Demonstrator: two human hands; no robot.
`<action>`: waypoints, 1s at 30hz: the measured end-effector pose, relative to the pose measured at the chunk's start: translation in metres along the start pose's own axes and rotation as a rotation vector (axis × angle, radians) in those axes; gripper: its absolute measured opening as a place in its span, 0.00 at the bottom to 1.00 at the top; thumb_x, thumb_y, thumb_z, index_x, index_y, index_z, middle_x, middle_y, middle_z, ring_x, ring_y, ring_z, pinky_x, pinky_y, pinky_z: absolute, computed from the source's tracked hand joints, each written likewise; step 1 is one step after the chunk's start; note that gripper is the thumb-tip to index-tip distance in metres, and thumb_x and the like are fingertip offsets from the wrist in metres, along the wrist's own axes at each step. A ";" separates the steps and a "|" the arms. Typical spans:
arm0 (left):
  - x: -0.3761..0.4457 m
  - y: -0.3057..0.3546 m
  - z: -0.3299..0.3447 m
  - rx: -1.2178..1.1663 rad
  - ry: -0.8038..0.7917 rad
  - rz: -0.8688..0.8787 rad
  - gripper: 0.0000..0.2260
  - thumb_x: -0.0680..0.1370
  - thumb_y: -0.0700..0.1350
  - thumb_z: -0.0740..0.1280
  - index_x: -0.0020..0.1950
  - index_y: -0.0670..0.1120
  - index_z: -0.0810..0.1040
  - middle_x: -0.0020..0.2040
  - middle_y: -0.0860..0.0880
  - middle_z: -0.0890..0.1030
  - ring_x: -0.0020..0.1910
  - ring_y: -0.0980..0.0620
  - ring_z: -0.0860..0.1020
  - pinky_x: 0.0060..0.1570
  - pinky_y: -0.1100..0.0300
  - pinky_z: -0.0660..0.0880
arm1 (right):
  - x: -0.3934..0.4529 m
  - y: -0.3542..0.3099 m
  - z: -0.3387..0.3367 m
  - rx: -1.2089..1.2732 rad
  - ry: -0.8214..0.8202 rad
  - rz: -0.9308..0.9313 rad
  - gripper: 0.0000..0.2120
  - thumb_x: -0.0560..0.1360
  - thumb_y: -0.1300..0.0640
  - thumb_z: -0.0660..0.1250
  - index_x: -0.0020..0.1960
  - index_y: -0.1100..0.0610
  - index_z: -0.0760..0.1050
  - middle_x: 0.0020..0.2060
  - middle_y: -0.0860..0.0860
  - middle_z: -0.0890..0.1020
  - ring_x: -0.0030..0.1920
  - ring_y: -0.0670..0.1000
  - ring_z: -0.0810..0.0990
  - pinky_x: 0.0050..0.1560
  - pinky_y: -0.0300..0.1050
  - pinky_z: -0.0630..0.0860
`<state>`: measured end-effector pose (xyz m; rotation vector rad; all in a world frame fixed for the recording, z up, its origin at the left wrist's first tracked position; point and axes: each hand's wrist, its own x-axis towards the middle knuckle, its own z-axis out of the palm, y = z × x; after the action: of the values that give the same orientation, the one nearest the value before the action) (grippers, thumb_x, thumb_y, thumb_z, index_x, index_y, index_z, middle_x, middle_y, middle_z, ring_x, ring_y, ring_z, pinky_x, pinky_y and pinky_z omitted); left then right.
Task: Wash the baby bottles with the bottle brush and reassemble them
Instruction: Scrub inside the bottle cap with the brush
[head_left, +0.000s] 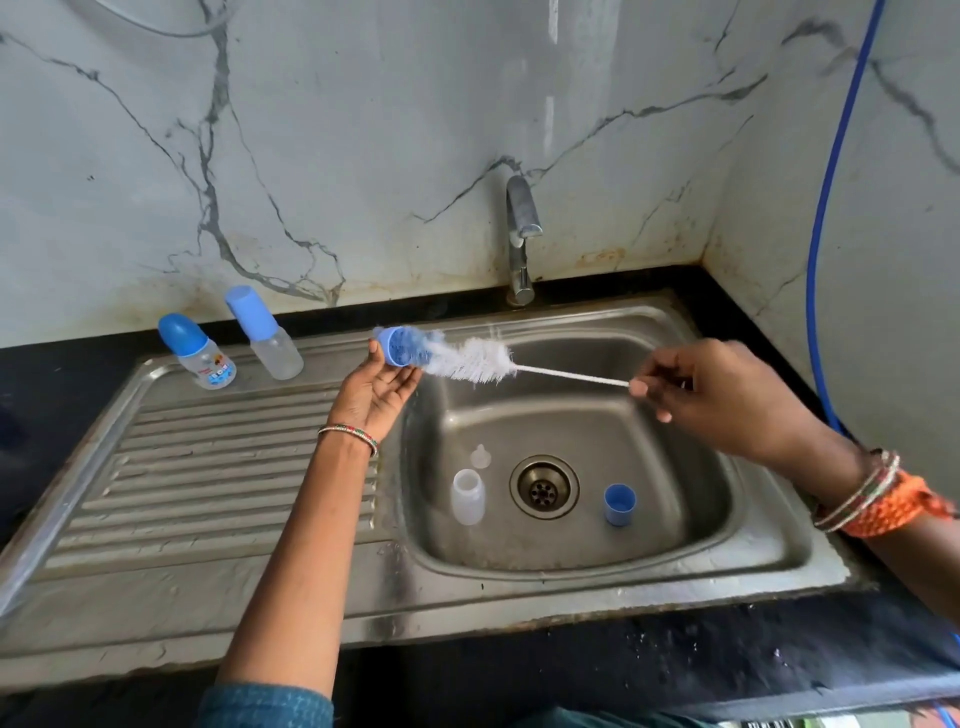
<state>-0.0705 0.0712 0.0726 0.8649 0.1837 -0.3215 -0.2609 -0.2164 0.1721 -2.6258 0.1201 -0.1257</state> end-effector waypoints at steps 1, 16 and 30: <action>0.000 -0.002 0.004 0.032 0.003 0.005 0.15 0.80 0.46 0.61 0.40 0.45 0.85 0.43 0.43 0.84 0.49 0.48 0.79 0.52 0.55 0.77 | -0.004 -0.005 0.002 -0.125 0.100 -0.034 0.06 0.76 0.47 0.66 0.43 0.47 0.79 0.34 0.45 0.82 0.37 0.47 0.80 0.39 0.45 0.75; -0.010 -0.011 0.045 0.093 -0.058 0.049 0.32 0.50 0.53 0.83 0.47 0.40 0.77 0.42 0.42 0.83 0.42 0.46 0.82 0.43 0.54 0.80 | 0.003 -0.030 0.015 -0.168 0.398 -0.068 0.04 0.74 0.50 0.70 0.47 0.48 0.83 0.41 0.49 0.85 0.45 0.56 0.81 0.40 0.45 0.74; -0.003 0.006 0.015 -0.146 0.114 0.073 0.10 0.82 0.44 0.57 0.46 0.41 0.75 0.36 0.41 0.84 0.54 0.41 0.77 0.65 0.43 0.68 | 0.001 -0.019 -0.011 0.240 -0.173 0.126 0.14 0.78 0.51 0.64 0.36 0.51 0.82 0.21 0.47 0.75 0.23 0.46 0.70 0.27 0.37 0.68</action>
<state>-0.0709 0.0641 0.0869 0.7437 0.2776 -0.1885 -0.2601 -0.2058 0.1912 -2.3703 0.1975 0.1232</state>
